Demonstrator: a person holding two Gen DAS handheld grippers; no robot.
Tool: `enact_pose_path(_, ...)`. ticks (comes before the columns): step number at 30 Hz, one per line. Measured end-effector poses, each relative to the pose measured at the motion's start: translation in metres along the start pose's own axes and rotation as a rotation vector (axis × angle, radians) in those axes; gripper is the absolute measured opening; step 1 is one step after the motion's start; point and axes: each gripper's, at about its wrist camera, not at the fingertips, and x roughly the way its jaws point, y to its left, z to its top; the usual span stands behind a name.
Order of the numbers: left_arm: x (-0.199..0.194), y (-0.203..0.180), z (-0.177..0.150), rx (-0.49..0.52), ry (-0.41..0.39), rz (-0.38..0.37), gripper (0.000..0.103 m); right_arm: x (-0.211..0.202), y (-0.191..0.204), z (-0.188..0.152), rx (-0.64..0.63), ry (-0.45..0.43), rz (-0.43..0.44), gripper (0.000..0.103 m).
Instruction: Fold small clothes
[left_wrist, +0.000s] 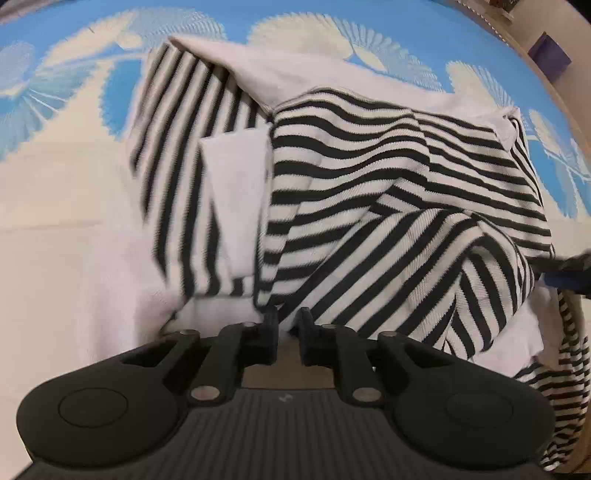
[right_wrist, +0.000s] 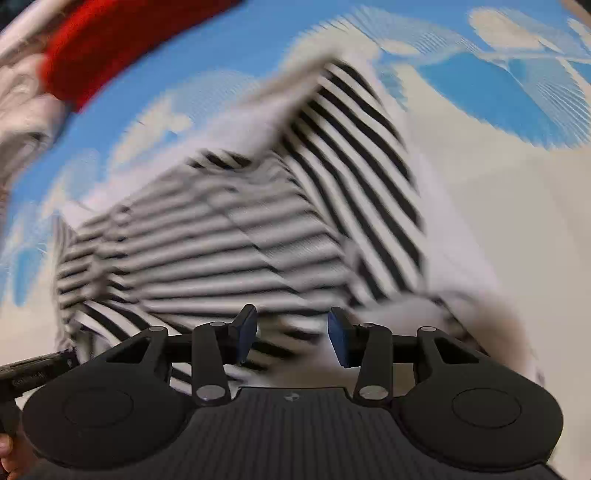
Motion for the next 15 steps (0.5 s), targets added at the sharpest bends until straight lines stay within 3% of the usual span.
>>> enact_pose_path(2,-0.039,-0.004,-0.007,0.008,-0.083,-0.052,0.017,-0.047,-0.007,0.002,0.014,-0.137,0.048,0.043)
enact_pose_path(4,-0.082,-0.003,-0.02,0.036,-0.187,-0.111,0.024,-0.096,-0.009,-0.001,-0.051,-0.295,0.077,0.043)
enact_pose_path(6,-0.111,0.005,-0.034,0.028,-0.235,-0.116,0.024,-0.132,-0.02,-0.011,-0.077,-0.398,0.073,0.043)
enact_pose_path(9,-0.135,0.025,-0.068,0.008,-0.26,-0.11,0.024,-0.157,-0.049,-0.037,-0.064,-0.4,0.086,0.043)
enact_pose_path(15,-0.138,0.063,-0.136,-0.119,-0.159,-0.118,0.024,-0.163,-0.102,-0.108,-0.042,-0.316,0.002,0.043)
